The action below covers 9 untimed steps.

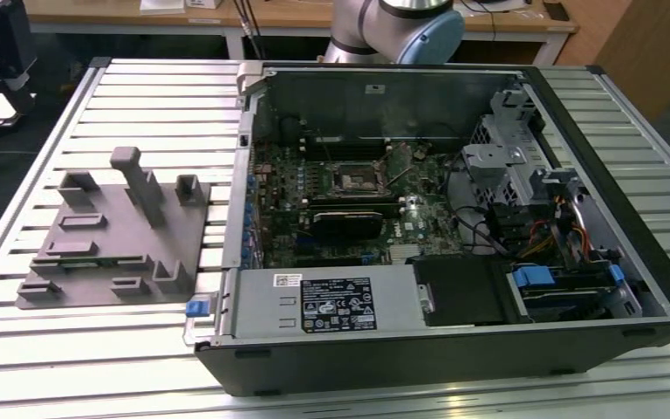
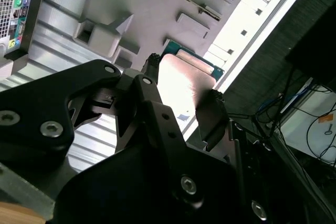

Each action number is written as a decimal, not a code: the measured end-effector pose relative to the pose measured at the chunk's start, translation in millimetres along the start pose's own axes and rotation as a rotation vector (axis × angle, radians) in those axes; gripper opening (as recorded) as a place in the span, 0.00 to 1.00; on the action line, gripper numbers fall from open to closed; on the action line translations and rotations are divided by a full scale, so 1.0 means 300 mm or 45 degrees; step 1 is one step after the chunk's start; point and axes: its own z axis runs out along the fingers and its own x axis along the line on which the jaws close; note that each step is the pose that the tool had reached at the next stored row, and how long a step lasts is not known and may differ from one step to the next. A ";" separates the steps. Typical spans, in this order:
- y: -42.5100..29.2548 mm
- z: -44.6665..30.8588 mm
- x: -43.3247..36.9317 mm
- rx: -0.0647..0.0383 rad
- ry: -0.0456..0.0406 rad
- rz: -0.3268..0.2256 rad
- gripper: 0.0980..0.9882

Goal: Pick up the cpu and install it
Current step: 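Pick up the cpu and move it towards the insertion slot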

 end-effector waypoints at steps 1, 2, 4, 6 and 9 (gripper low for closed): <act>0.000 0.000 -0.004 0.000 0.000 0.000 0.49; 0.000 0.000 -0.008 0.000 0.000 0.000 0.49; 0.000 0.000 -0.017 0.000 0.000 0.000 0.49; 0.000 0.000 -0.025 0.000 0.000 0.000 0.49; 0.001 0.001 -0.038 0.000 0.001 0.000 0.49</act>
